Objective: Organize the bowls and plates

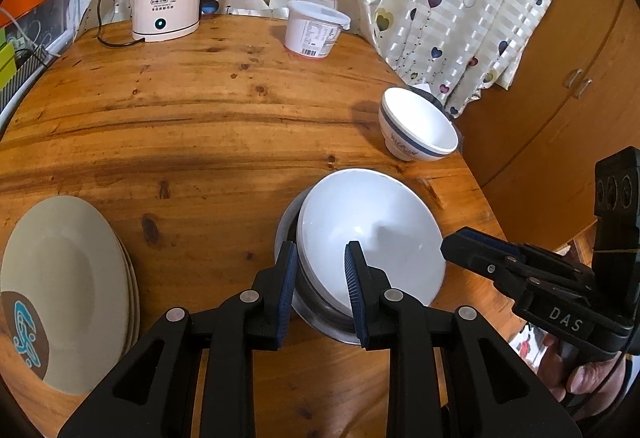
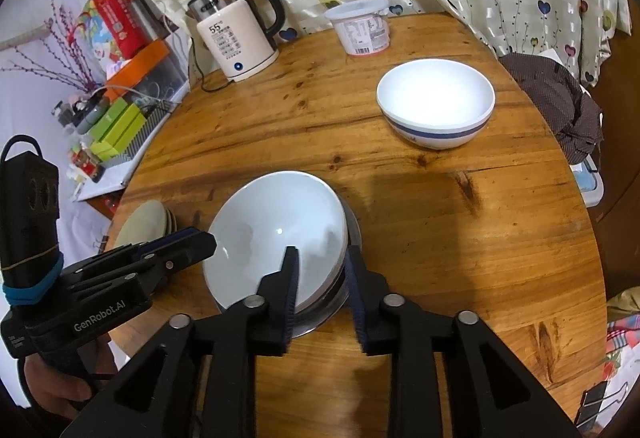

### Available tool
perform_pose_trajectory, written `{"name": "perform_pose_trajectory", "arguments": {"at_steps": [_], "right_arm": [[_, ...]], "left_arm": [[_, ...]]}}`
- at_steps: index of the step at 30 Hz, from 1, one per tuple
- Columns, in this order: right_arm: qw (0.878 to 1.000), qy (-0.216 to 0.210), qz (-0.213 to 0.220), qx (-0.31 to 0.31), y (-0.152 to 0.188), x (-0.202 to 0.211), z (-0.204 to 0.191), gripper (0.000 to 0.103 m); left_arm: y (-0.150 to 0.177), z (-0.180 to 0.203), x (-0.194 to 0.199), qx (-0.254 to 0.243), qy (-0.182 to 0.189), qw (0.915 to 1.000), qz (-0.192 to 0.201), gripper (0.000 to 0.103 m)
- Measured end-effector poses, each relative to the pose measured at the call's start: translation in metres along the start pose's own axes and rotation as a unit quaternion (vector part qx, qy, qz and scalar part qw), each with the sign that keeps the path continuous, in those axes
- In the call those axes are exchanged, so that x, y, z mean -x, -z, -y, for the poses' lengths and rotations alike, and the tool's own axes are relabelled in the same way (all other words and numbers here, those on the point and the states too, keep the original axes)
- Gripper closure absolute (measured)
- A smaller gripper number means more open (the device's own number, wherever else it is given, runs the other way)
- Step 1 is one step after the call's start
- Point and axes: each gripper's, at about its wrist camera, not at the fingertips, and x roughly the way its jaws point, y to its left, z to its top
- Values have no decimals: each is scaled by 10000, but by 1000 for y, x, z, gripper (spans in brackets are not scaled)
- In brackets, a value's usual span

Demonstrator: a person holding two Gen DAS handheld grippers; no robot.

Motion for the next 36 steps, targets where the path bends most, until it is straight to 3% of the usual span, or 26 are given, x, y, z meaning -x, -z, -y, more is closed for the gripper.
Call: {"name": "perform_pose_trajectory", "arguments": {"at_steps": [4, 13, 36], "right_arm": [[10000, -23, 37, 49, -2, 4, 0, 64], [9999, 43, 103, 37, -7, 9, 4, 58], [9996, 228, 179, -72, -22, 11, 18, 55]], "left_arm": [[-2, 0, 1, -15, 11, 10000, 44, 76], [-7, 0, 1, -66, 31, 9999, 71, 66], [-28, 12, -10, -338, 102, 9994, -12, 65]]}}
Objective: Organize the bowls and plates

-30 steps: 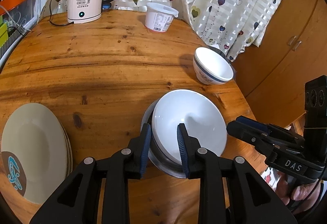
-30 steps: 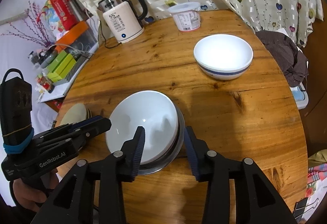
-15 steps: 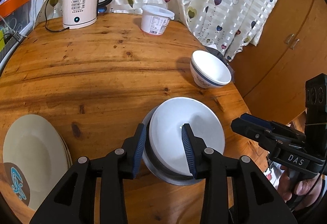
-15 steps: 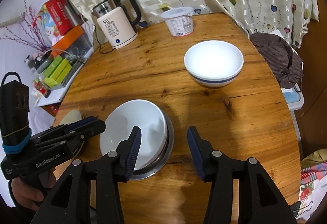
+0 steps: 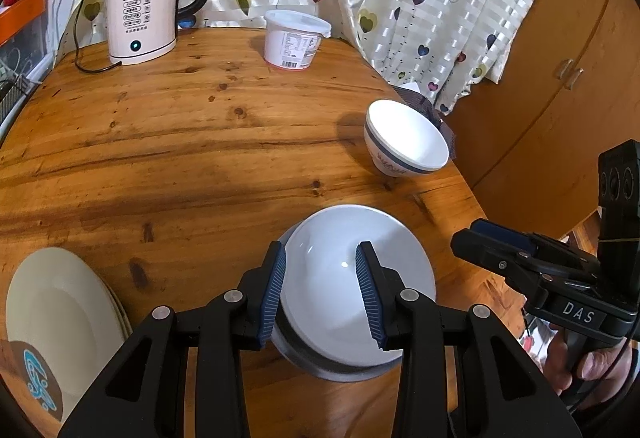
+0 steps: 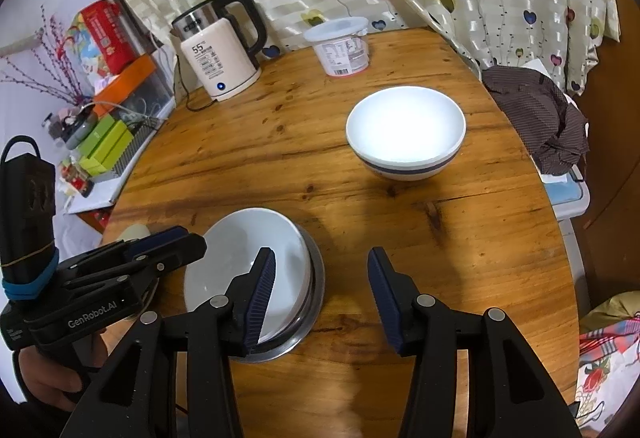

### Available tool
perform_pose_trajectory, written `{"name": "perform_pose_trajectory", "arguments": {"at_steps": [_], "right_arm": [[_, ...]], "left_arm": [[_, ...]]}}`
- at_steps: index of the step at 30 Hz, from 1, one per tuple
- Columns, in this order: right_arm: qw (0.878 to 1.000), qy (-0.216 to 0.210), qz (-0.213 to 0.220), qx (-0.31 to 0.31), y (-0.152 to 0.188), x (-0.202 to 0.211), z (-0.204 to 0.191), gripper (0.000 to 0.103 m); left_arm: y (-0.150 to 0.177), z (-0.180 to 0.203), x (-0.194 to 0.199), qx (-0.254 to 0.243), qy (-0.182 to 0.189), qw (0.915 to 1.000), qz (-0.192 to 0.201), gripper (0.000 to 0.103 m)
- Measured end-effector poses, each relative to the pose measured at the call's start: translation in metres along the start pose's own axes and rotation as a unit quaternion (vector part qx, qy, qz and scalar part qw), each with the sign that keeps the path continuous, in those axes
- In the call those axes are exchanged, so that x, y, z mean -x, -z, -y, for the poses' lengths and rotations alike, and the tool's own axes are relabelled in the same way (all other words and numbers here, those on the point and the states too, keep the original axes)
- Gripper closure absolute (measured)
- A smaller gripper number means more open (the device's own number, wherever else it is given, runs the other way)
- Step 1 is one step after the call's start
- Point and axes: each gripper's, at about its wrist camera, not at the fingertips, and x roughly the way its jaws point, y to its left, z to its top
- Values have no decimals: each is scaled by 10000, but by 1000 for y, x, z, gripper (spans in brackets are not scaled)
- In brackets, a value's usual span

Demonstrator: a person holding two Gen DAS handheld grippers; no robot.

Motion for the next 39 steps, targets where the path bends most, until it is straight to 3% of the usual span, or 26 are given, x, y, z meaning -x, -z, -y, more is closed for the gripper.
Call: {"name": "perform_pose_trajectory", "arguments": {"at_steps": [39], "right_arm": [[9972, 452, 261, -543, -39, -4, 64, 55]], "left_arm": [[-67, 37, -50, -645, 146, 9975, -259, 65]]}}
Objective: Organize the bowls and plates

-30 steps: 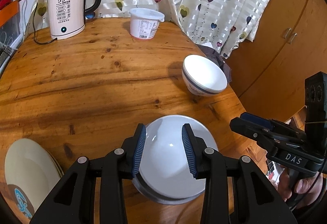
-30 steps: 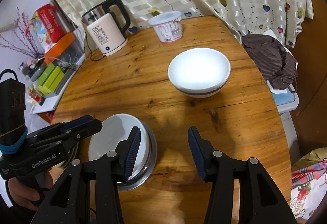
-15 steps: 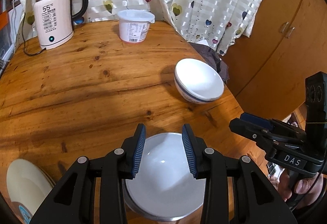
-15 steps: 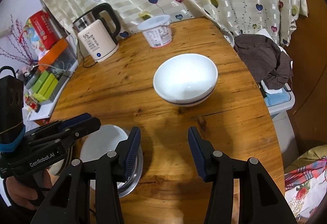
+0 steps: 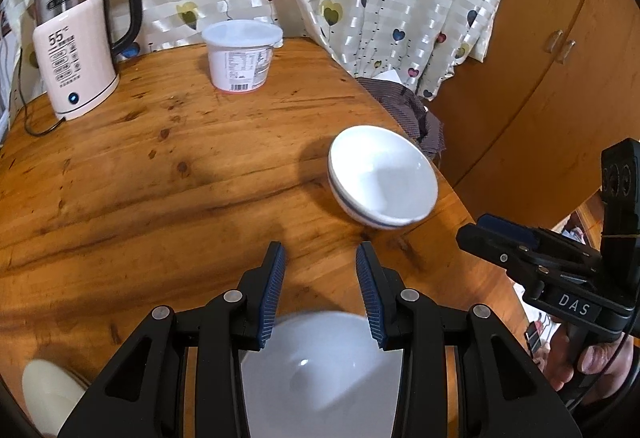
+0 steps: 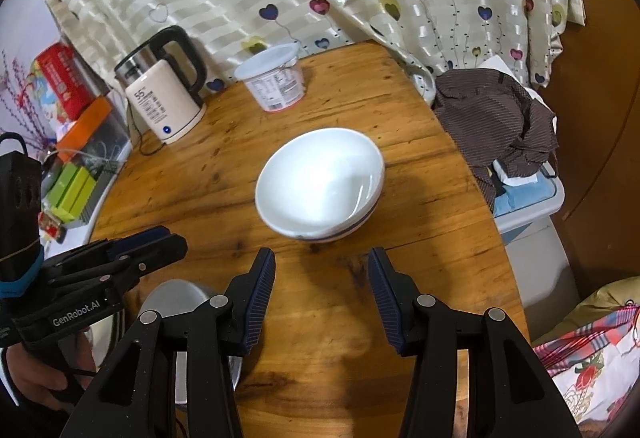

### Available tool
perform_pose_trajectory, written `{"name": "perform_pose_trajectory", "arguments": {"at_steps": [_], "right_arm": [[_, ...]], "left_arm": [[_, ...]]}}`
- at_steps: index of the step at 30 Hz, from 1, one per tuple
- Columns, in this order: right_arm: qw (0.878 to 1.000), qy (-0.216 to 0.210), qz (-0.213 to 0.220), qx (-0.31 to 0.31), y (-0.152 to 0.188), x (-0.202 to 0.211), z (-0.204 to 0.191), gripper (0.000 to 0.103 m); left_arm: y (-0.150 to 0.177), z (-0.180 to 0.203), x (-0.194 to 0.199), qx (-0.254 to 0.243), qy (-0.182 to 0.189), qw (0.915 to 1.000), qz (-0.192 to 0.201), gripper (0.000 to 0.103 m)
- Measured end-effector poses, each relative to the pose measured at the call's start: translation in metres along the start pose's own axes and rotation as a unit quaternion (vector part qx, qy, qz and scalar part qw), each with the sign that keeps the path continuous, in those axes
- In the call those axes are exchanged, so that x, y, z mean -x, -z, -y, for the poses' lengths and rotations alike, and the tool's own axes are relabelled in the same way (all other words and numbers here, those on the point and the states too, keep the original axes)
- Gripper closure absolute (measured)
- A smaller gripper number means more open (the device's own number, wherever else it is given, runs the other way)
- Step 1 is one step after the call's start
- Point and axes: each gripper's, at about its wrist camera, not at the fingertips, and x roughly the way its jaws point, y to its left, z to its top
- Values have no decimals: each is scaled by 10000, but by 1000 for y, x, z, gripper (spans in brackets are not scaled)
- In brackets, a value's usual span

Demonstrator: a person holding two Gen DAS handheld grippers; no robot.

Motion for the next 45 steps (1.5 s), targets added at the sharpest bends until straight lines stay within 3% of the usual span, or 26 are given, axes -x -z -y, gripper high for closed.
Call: {"name": "perform_pose_trajectory", "arguments": {"at_steps": [16, 23, 31, 40, 45], "right_arm": [[9995, 204, -21, -227, -23, -27, 25, 55], [9994, 186, -78, -290, -30, -41, 32, 67], [9992, 129, -160, -330, -33, -54, 35, 72], [9992, 83, -224, -331, -36, -65, 35, 78], [9993, 116, -205, -282, -37, -67, 33, 81]], "left_arm": [[-39, 6, -46, -105, 353, 9984, -421, 65], [-46, 3, -59, 55, 508, 9972, -541, 65], [-48, -4, -77, 372, 662, 9947, -689, 65], [-49, -1, -84, 331, 670, 9949, -671, 65], [-47, 3, -88, 247, 678, 9951, -679, 73]]}}
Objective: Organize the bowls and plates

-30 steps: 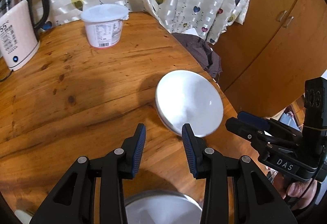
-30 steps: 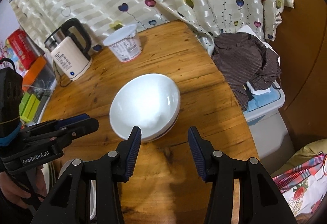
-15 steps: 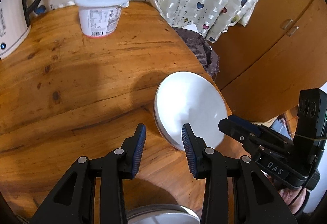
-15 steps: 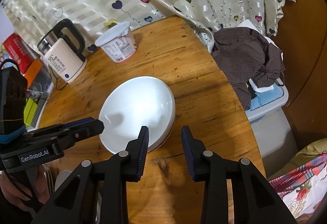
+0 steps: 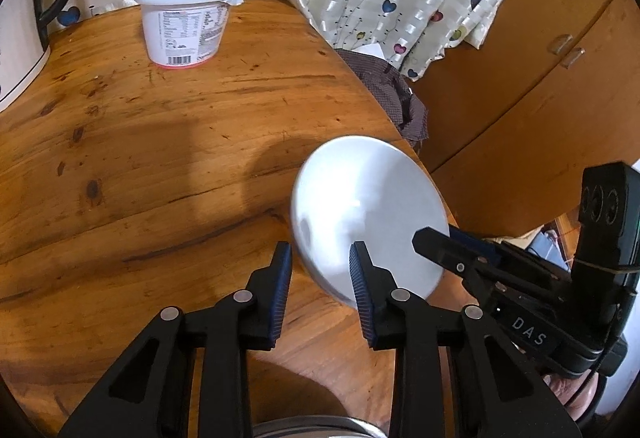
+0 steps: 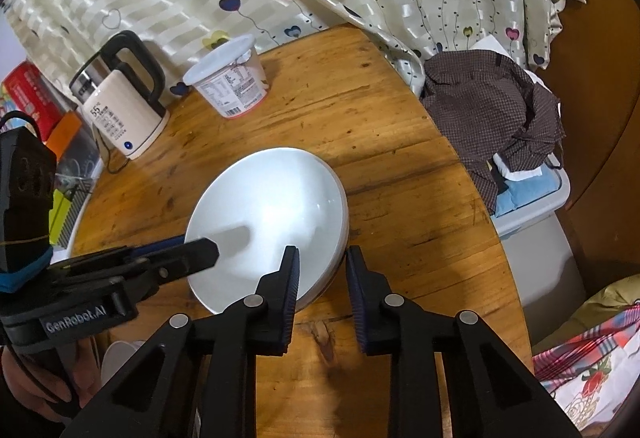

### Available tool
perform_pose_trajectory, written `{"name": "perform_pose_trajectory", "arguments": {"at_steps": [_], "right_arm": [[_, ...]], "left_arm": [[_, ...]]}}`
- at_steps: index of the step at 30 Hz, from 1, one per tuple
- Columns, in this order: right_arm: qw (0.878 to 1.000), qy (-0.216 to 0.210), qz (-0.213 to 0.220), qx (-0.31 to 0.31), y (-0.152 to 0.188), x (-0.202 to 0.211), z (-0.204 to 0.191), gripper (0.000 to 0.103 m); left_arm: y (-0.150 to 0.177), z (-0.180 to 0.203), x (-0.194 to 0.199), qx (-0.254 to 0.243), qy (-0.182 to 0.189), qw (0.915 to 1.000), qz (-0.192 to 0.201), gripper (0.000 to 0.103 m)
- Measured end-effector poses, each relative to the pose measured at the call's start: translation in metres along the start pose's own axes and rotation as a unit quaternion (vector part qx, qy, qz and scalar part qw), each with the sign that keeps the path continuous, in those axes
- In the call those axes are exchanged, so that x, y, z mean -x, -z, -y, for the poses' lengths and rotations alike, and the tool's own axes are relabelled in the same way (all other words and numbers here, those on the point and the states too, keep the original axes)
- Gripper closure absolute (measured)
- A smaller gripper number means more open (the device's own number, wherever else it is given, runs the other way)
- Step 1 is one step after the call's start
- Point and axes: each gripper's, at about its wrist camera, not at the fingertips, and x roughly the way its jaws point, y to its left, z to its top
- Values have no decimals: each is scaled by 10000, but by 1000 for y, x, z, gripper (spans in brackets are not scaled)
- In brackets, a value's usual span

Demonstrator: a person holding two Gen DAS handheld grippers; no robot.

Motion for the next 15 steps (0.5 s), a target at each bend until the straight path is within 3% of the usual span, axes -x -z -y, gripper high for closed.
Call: {"name": "perform_pose_trajectory", "arguments": {"at_steps": [15], "right_arm": [[9999, -68, 89, 82, 4, 16, -8, 83]], "left_arm": [[8, 4, 17, -20, -50, 9999, 121, 73]]}}
